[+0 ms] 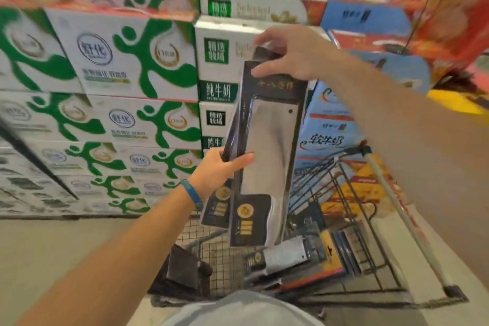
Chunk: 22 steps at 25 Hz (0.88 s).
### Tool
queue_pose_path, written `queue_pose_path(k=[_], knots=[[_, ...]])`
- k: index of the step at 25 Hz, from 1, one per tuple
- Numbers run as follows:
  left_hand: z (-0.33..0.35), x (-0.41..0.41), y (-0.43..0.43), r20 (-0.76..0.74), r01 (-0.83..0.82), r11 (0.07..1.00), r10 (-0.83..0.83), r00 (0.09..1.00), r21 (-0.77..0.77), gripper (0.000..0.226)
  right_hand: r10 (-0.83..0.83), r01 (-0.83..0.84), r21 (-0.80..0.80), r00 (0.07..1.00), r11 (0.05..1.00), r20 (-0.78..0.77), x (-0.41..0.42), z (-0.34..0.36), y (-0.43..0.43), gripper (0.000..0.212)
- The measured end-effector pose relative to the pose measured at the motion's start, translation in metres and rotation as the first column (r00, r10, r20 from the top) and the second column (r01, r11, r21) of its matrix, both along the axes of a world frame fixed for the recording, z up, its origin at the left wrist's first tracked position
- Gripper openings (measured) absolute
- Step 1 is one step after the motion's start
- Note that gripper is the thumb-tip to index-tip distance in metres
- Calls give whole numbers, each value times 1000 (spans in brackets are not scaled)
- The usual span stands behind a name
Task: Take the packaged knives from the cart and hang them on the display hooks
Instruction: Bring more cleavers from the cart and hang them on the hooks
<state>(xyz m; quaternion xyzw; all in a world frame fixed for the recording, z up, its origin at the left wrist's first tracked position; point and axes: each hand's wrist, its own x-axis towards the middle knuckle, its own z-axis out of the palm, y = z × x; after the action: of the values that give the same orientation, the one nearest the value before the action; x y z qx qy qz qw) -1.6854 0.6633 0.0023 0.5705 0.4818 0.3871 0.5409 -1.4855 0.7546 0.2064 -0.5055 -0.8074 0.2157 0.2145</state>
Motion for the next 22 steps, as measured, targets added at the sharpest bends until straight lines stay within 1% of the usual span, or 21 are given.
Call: queue_pose_path(k=[1,2,3,4,5,7,8,9,10,11,12,13,15,17,19,21,22], knots=[[3,-2,0,39,-56,998,57,998,-10,29,-132,140,88,988,986,-84,0,-19,-1,66],[5,-6,0,75,-105,994,108,991,-33,24,-238,258,74,949,963,-206,-3,-45,-9,85],[5,-9,-1,116,-144,987,151,982,-68,20,-330,345,-7,894,939,-304,-6,-79,-27,101],[4,-13,-3,153,-174,979,189,970,-106,19,-382,358,-133,848,924,-367,-9,-120,-50,112],[4,-16,-7,184,-194,970,219,958,-143,24,-405,308,-285,822,907,-399,-16,-159,-77,116],[-1,-22,-13,206,-211,950,260,943,-232,38,-452,137,-552,746,822,-489,-33,-214,-123,106],[-6,-25,-16,200,-201,936,264,943,-289,42,-505,86,-630,686,772,-524,-35,-233,-134,101],[-13,-27,-20,229,-153,932,236,944,-330,42,-556,76,-667,626,741,-546,-33,-247,-138,95],[-23,-30,-25,304,-77,925,200,931,-372,42,-604,77,-691,562,719,-565,-31,-254,-140,86],[-31,-30,-31,378,-18,903,198,904,-429,43,-642,75,-708,494,703,-586,-27,-256,-141,77],[-37,-27,-37,420,12,876,218,881,-481,41,-668,64,-718,430,693,-607,-24,-258,-143,68],[-45,-25,-43,425,15,859,238,873,-512,38,-675,61,-714,390,697,-626,-20,-261,-146,63],[-62,-16,-52,390,-26,862,255,885,-506,36,-667,95,-695,399,713,-629,-13,-267,-154,66],[-73,-8,-56,340,-108,887,282,897,-450,40,-669,132,-691,431,710,-605,-6,-273,-165,72],[-82,-6,-58,276,-175,909,290,916,-377,44,-687,176,-694,437,698,-580,3,-278,-178,69],[-89,-6,-57,232,-168,933,249,941,-318,42,-718,230,-696,402,680,-568,15,-284,-192,68],[-93,-3,-57,218,-143,942,215,952,-305,40,-738,284,-688,382,667,-557,24,-286,-200,69]])
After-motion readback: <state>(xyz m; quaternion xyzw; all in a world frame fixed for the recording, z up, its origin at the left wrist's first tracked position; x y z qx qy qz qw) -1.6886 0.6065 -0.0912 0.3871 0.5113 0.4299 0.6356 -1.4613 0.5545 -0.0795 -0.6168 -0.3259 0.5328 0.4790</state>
